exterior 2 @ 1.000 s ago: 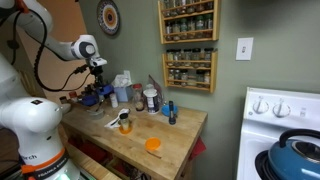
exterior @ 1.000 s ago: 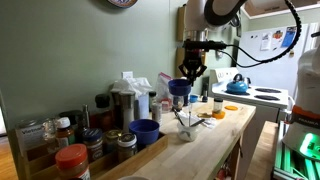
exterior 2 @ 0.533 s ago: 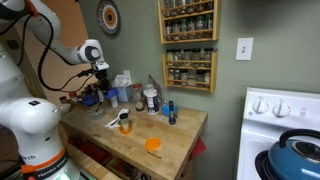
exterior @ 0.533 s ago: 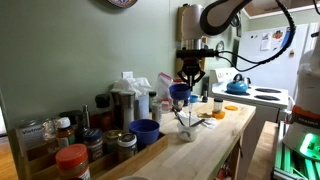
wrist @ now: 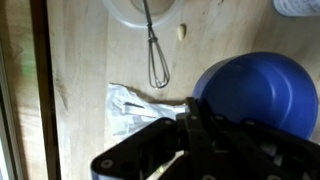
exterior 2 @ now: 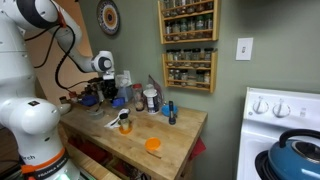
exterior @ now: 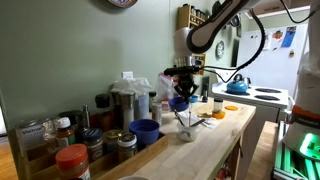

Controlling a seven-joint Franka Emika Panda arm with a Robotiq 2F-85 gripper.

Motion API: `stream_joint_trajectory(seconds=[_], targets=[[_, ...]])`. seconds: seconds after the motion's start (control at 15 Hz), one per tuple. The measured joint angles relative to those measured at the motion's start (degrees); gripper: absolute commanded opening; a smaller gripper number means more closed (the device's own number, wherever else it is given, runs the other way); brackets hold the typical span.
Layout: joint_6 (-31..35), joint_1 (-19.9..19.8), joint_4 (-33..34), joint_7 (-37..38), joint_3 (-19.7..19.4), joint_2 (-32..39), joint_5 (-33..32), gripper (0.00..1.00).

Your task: Remove a blue bowl from the wooden rack on the left and put it on the table

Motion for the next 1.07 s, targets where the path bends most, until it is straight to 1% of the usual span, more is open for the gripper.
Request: stream_joint_trajectory(seconds=[0.27,0.73,0.8,0.87,0.93,1.07], targets=[[3.6,1.2,3.0,4.3,-0.9,3.4,1.7,0.01],[5.1,3.9,5.5,7.6,-2.0,8.5,2.5,0.01],[5.2,4.3,5.8,8.1,-2.3,9.1,2.5,0.3],[5.2,4.6,6.1,8.6,-2.7,9.8,2.5,0.31],[5.2,4.9,6.3,9.0,-3.0,10.3,2.5,0.36],[5.2,5.1,6.9,9.3,-3.6,11.0,2.5,0.51]])
